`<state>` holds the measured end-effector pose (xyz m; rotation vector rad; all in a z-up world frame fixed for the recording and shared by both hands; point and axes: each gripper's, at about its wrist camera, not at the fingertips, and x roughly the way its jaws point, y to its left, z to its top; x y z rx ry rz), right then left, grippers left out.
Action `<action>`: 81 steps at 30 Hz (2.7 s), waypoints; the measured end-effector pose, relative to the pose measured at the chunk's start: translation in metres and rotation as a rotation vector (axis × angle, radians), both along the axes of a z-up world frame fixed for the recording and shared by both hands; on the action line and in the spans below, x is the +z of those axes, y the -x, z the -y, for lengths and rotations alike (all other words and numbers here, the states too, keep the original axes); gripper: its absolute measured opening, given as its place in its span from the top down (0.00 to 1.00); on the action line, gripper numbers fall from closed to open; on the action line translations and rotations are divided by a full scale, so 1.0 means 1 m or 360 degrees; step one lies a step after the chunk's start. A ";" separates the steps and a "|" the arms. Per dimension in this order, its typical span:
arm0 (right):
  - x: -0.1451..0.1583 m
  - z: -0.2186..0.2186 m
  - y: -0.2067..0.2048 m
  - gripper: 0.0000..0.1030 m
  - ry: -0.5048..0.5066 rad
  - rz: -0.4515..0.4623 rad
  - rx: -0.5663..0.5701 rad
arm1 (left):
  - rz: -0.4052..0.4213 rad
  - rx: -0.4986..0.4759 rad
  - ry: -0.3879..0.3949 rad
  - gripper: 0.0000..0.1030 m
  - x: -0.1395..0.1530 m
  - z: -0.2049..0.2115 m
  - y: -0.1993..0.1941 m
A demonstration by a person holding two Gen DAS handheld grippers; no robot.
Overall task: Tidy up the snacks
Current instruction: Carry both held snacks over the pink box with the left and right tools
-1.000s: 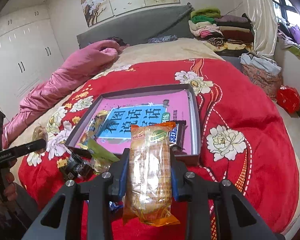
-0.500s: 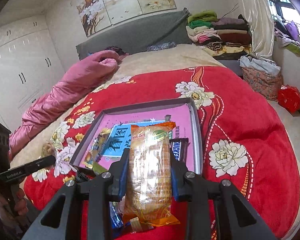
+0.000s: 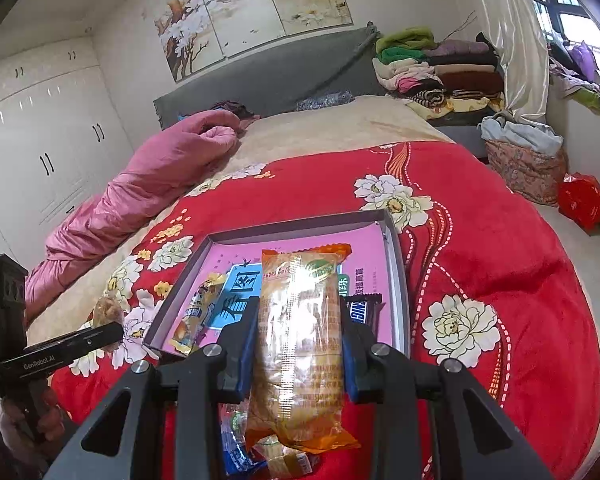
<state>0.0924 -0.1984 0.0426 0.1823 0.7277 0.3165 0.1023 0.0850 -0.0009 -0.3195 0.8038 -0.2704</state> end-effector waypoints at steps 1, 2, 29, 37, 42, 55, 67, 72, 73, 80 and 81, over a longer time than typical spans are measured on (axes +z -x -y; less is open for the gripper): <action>-0.001 0.000 0.001 0.67 -0.0004 0.0006 -0.0003 | -0.0013 0.0003 -0.0013 0.59 0.001 0.001 -0.002; 0.001 0.001 0.001 0.67 -0.0011 0.0019 -0.0005 | -0.0016 0.0006 -0.0015 0.59 0.002 0.002 -0.003; 0.017 0.013 -0.025 0.67 -0.0102 0.0059 -0.0078 | -0.0060 0.0046 -0.0057 0.59 0.021 0.029 -0.074; 0.018 0.006 -0.032 0.67 -0.0063 0.0085 -0.0073 | -0.0082 0.0067 -0.0148 0.59 0.005 0.019 -0.082; 0.007 0.000 -0.047 0.67 -0.0073 0.0033 -0.0085 | -0.0125 0.0085 -0.0211 0.59 -0.012 0.015 -0.090; -0.011 -0.012 -0.060 0.67 -0.0031 -0.0056 -0.0066 | -0.0173 0.0020 -0.0258 0.59 -0.031 0.029 -0.097; -0.025 -0.020 -0.072 0.67 -0.0019 -0.0130 -0.0055 | -0.0232 0.0010 -0.0187 0.59 -0.038 0.028 -0.096; -0.032 -0.022 -0.074 0.66 -0.0022 -0.0147 -0.0061 | -0.0249 0.0019 -0.0221 0.59 -0.040 0.026 -0.094; -0.034 -0.023 -0.074 0.66 -0.0022 -0.0151 -0.0061 | -0.0262 0.0015 -0.0205 0.59 -0.041 0.026 -0.094; -0.040 -0.028 -0.077 0.66 -0.0013 -0.0166 -0.0048 | -0.0288 -0.0004 -0.0182 0.59 -0.048 0.025 -0.093; -0.041 -0.028 -0.078 0.67 -0.0008 -0.0169 -0.0049 | -0.0289 -0.0003 -0.0179 0.59 -0.047 0.024 -0.093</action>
